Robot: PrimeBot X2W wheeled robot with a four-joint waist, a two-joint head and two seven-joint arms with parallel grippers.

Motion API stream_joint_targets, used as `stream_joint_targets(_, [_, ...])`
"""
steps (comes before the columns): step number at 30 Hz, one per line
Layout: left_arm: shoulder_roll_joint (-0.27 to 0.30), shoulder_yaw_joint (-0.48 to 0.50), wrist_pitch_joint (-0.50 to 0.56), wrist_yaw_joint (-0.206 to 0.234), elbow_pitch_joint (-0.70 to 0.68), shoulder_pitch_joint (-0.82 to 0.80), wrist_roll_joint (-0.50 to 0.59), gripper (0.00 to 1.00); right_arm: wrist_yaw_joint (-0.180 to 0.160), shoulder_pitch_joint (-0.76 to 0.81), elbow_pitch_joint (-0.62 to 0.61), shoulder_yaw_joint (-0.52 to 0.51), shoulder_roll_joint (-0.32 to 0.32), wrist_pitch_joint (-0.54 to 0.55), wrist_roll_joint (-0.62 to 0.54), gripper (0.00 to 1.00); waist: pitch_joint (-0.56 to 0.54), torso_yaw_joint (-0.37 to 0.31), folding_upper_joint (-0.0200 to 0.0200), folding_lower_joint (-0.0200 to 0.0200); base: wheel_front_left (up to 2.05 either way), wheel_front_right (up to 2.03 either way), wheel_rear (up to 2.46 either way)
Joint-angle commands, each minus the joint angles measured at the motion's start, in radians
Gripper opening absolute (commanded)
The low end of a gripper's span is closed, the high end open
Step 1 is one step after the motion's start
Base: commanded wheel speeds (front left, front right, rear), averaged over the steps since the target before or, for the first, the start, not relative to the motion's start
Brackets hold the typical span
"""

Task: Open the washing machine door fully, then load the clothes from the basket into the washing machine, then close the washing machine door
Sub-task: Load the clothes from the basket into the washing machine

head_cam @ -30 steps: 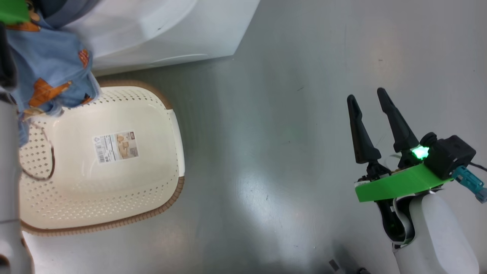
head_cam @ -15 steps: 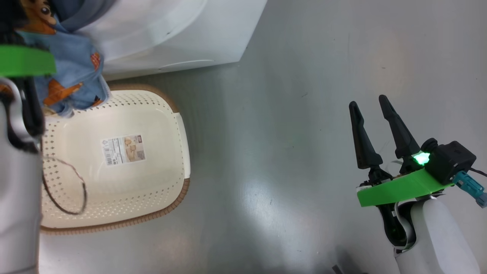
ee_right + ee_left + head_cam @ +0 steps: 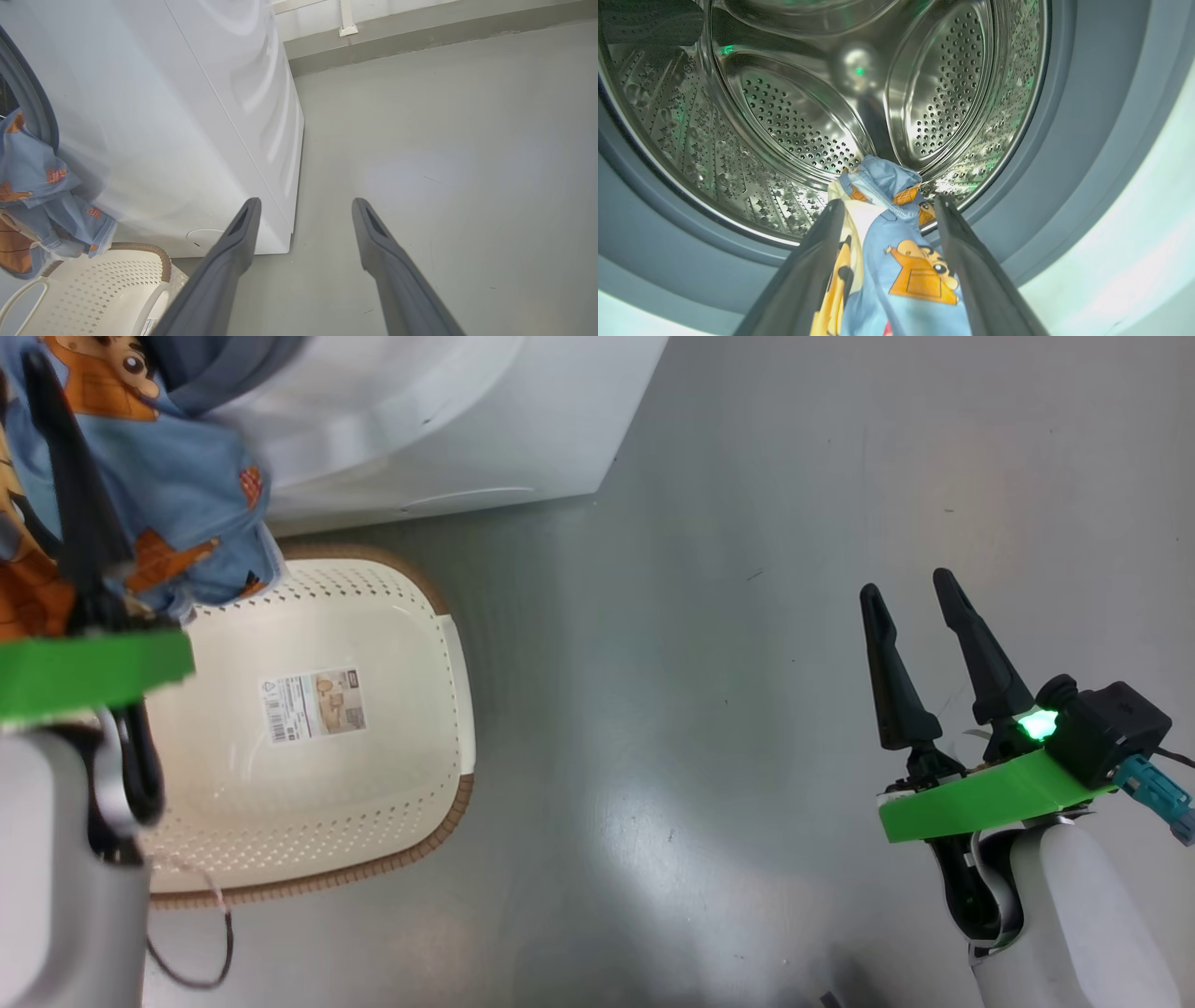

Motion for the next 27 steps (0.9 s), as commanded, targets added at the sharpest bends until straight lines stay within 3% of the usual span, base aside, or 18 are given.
stream_joint_targets(1, [0.047,0.033,-0.004,0.019,-0.045,0.054,0.036,1.0,0.002,0.036,-0.017,0.023,-0.001,-0.005,-0.001,1.0,-0.002,0.0,0.0,0.0,0.0,0.0,0.0])
stream_joint_targets(14, [0.008,0.073,-0.005,0.039,-0.112,0.266,0.062,1.0,0.002,0.035,-0.013,0.027,-0.005,-0.005,0.001,1.0,-0.007,0.005,0.0,0.0,0.0,0.0,0.0])
stream_joint_targets(27, [-0.093,0.111,-0.005,0.01,-0.096,0.416,0.102,1.0,0.002,0.031,-0.007,0.031,-0.013,-0.005,0.003,1.0,-0.006,0.006,0.0,0.0,0.0,0.0,0.0])
